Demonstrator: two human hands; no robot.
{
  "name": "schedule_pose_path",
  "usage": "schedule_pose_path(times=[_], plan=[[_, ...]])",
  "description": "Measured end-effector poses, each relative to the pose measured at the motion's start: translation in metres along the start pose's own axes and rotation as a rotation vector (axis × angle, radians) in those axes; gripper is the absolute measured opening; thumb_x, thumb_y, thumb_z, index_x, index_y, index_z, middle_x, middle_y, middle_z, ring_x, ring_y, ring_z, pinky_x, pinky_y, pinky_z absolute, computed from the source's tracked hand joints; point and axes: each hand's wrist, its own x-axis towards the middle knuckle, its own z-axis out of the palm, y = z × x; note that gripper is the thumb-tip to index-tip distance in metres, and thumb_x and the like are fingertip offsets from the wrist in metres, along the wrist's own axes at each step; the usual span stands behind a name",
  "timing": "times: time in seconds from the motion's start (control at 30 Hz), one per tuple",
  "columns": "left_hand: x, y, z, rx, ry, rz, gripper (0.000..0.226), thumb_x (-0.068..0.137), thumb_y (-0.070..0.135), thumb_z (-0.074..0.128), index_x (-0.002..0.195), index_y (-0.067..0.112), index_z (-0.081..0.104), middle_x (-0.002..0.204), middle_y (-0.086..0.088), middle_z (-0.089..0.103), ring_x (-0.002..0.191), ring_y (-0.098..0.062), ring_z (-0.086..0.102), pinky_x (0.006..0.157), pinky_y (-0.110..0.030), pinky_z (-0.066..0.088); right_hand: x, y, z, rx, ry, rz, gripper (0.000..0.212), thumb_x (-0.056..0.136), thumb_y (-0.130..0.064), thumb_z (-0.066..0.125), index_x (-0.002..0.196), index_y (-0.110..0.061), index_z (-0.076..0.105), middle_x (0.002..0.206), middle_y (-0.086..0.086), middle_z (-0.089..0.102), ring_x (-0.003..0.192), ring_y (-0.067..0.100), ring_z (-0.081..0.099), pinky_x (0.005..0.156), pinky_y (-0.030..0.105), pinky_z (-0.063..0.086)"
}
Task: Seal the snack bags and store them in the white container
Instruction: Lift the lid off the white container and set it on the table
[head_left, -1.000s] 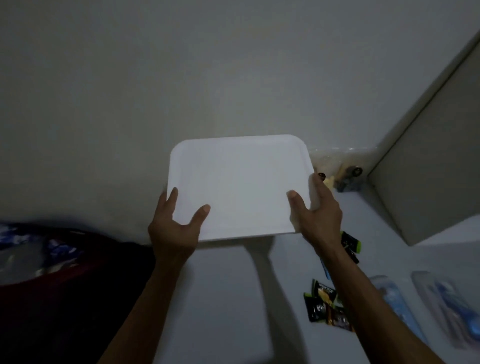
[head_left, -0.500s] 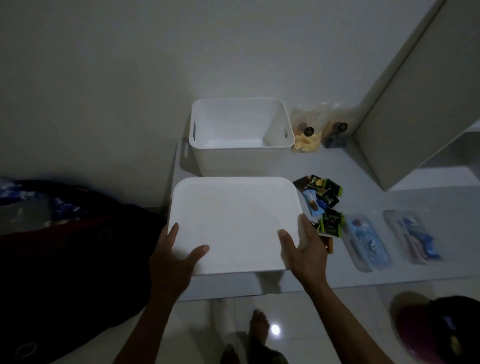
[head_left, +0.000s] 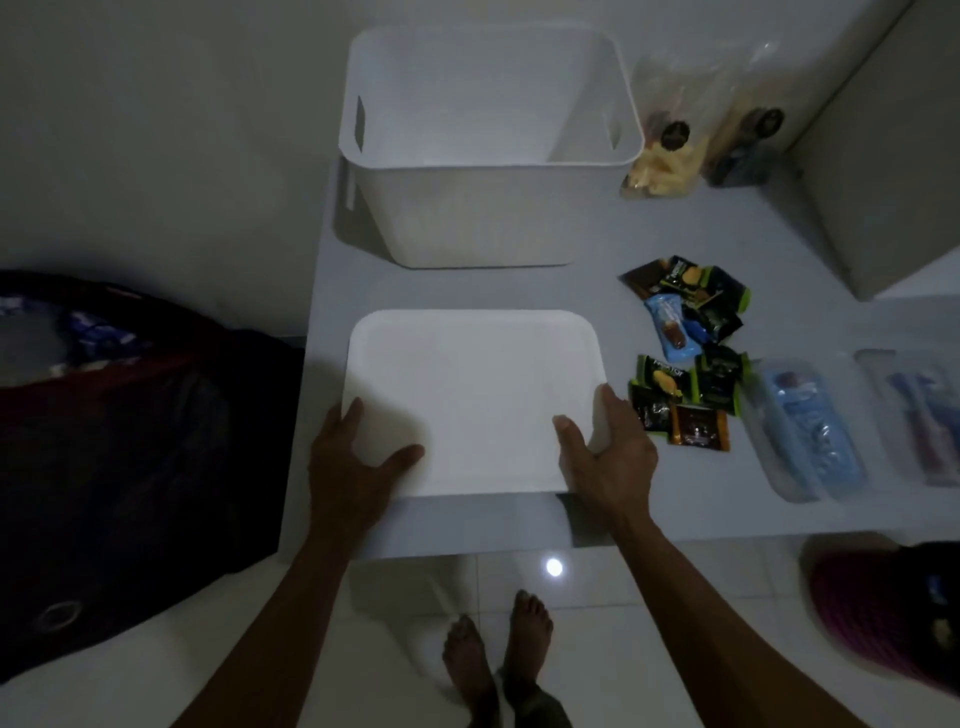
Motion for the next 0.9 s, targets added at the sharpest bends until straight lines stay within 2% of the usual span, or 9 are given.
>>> schedule_pose_path(times=[0.1,0.17,0.33,0.53,0.6,0.7,0.77,0.83,0.9], plan=[[0.006,-0.004,0.008,0.056,0.023,0.022,0.104,0.063,0.057,0.081,0.147,0.01,0.041,0.153,-0.016,0.034,0.14,-0.033,0.034,0.115,-0.044,0.03,0.004,0.006,0.003,-0.096,-0.018,-0.019,0.077,0.09,-0.053,0.061,0.15,-0.011,0.037,0.155,0.009,0.039,0.148,0.023,0.026,0.12,0.05,0.017],[0.005,-0.007,0.014,0.112,0.043,0.036,0.099,0.069,0.052,0.081,0.148,0.01,0.038,0.155,-0.016,0.031,0.141,-0.034,0.029,0.117,-0.045,0.027,0.003,0.009,0.003,-0.131,-0.025,-0.029,0.081,0.088,-0.059,0.051,0.152,-0.014,0.032,0.158,0.006,0.034,0.15,0.02,0.02,0.12,0.047,0.012],[0.004,-0.011,0.024,0.203,0.082,0.078,0.094,0.077,0.05,0.075,0.15,0.007,0.033,0.157,-0.018,0.025,0.144,-0.034,0.022,0.12,-0.043,0.019,0.005,0.017,0.01,-0.309,-0.042,-0.051,0.084,0.088,-0.067,0.034,0.155,-0.018,0.025,0.163,0.002,0.024,0.152,0.016,0.011,0.12,0.044,0.009],[0.004,-0.011,0.024,0.238,0.057,0.096,0.092,0.081,0.055,0.068,0.152,0.013,0.028,0.161,-0.014,0.017,0.147,-0.032,0.014,0.12,-0.043,0.014,0.006,0.014,0.006,-0.315,-0.092,-0.057,0.083,0.088,-0.067,0.032,0.156,-0.019,0.022,0.164,0.002,0.019,0.152,0.018,0.007,0.12,0.047,0.008],[0.001,-0.006,0.018,0.242,0.028,0.086,0.089,0.082,0.056,0.066,0.152,0.013,0.029,0.161,-0.015,0.016,0.147,-0.031,0.012,0.12,-0.043,0.013,0.005,0.008,0.0,-0.302,-0.141,-0.054,0.083,0.088,-0.066,0.035,0.156,-0.02,0.023,0.164,0.004,0.019,0.152,0.021,0.009,0.12,0.05,0.011],[-0.012,0.013,0.003,0.188,0.01,0.04,0.086,0.083,0.059,0.063,0.151,0.015,0.032,0.16,-0.013,0.019,0.147,-0.029,0.013,0.119,-0.043,0.014,0.0,-0.009,-0.018,-0.192,-0.163,-0.032,0.076,0.094,-0.055,0.052,0.154,-0.018,0.027,0.162,0.009,0.025,0.15,0.024,0.019,0.119,0.05,0.023],[-0.026,0.031,-0.01,0.129,-0.012,0.03,0.085,0.083,0.061,0.062,0.148,0.013,0.037,0.158,-0.014,0.024,0.145,-0.03,0.019,0.117,-0.044,0.018,-0.008,-0.027,-0.036,-0.09,-0.168,-0.022,0.071,0.095,-0.044,0.058,0.153,-0.013,0.031,0.159,0.011,0.032,0.147,0.026,0.027,0.118,0.045,0.028],[-0.037,0.05,-0.022,0.067,-0.002,0.081,0.085,0.079,0.062,0.063,0.14,0.005,0.048,0.148,-0.022,0.04,0.137,-0.036,0.035,0.112,-0.047,0.031,-0.015,-0.046,-0.056,-0.006,-0.165,-0.013,0.065,0.095,-0.035,0.062,0.149,-0.009,0.037,0.153,0.013,0.041,0.141,0.027,0.038,0.114,0.037,0.033],[-0.047,0.072,-0.031,-0.032,0.036,0.116,0.079,0.077,0.054,0.071,0.132,-0.001,0.055,0.141,-0.024,0.048,0.133,-0.037,0.043,0.11,-0.045,0.035,-0.022,-0.062,-0.076,0.053,-0.149,-0.006,0.061,0.094,-0.031,0.064,0.147,-0.009,0.043,0.147,0.012,0.048,0.134,0.025,0.046,0.105,0.026,0.035]])
